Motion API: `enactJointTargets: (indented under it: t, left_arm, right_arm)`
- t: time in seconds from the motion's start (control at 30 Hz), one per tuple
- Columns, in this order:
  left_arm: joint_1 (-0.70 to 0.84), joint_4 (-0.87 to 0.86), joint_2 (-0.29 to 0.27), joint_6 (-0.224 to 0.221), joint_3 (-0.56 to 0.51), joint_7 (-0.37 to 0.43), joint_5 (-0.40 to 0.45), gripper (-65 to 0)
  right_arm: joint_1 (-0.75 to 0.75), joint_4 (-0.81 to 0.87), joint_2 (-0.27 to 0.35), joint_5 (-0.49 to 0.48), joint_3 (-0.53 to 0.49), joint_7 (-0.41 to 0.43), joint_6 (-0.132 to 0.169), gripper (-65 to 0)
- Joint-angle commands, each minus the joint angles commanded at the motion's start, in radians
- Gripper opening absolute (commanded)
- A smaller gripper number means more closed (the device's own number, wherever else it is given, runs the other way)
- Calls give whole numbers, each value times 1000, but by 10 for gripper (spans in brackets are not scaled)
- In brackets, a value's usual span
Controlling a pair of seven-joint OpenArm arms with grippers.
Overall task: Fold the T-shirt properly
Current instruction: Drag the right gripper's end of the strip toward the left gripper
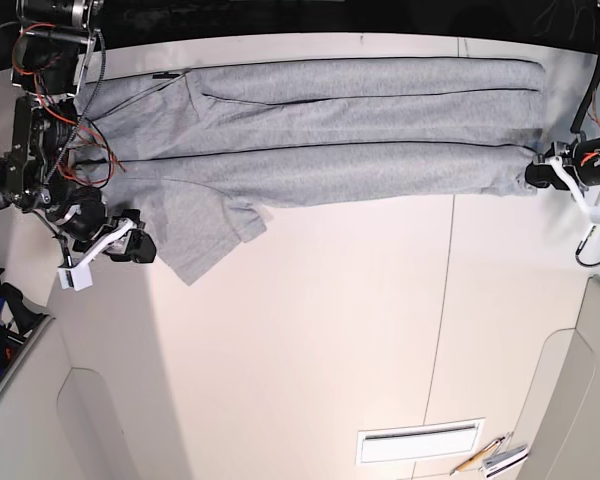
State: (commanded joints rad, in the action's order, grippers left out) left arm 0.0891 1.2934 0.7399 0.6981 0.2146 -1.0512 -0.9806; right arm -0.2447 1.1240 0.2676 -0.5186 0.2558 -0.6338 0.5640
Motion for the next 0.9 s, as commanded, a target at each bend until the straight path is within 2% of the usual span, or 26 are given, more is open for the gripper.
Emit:
enactJointTargets:
  t: [0.17, 0.23, 0.47, 0.5, 0.53, 0.6, 0.63, 0.73, 0.83, 0.9]
  left_arm:
    - [0, 0, 0, 0, 0, 6, -7, -650]
    - [0, 0, 0, 0, 0, 8, -11, -650]
    - [0, 0, 0, 0, 0, 7, -10, -650]
    - [0, 0, 0, 0, 0, 7, -10, -650]
    - [0, 0, 0, 0, 0, 7, -11, -650]
    - [0, 0, 0, 0, 0, 7, -10, -650]
    - [0, 0, 0, 0, 0, 7, -10, -650]
    - [0, 1, 0, 0, 0, 7, -11, -650]
    - [0, 3, 0, 0, 0, 7, -32, -650]
    - [0, 3, 0, 0, 0, 7, -41, -650]
  right_arm:
    - [-15, -54, -18, 33, -65, 2, 1, -374]
    - [-15, -54, -33, 33, -81, 1, 10, -374]
    - [-15, -53, -83, 33, -106, -7, 19, -377]
    - [-15, -53, -88, 33, -106, -7, 18, -394]
    - [-15, -53, -89, 33, -106, -7, 18, -448]
    - [-16, -53, -87, 33, -105, -6, 18, -601]
    - [-16, -47, -86, 33, -105, -6, 18, -650]
    - [-14, 22, -85, 24, -98, -43, 16, -650]
    - [2, 177, -85, 2, -76, -132, 17, -650]
    - [37, 291, -78, -18, -58, -161, 17, -650]
